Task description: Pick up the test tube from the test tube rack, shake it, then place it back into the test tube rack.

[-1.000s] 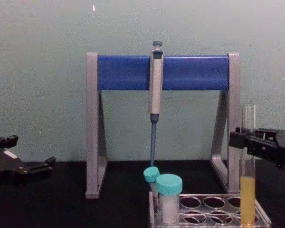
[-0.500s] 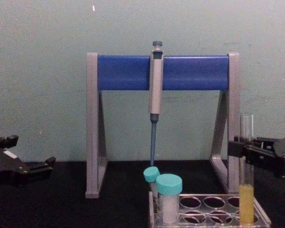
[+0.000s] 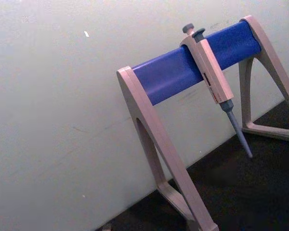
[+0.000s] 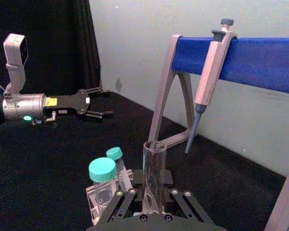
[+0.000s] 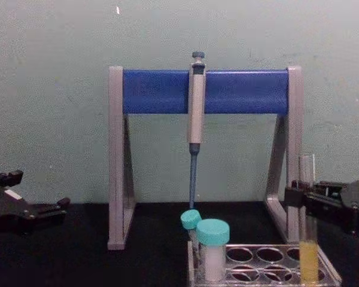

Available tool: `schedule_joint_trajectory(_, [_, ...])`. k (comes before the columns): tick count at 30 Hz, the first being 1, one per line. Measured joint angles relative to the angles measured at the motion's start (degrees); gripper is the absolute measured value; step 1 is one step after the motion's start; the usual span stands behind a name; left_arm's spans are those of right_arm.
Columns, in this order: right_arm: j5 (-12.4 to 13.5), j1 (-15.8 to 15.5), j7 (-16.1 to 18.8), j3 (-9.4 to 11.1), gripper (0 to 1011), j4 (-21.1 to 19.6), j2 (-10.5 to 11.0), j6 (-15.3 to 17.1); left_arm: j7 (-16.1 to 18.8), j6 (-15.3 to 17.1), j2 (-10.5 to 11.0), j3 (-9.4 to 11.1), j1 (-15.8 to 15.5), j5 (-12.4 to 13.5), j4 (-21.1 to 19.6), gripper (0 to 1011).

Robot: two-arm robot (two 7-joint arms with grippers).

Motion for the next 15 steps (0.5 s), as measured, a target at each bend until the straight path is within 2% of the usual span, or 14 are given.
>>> schedule_joint_trajectory(15, [-0.94, 0.40, -0.11, -0.56, 235, 1.25, -0.41, 0.37, 0.00, 0.00, 0.00, 0.00, 0.00, 0.00, 0.00, 1001])
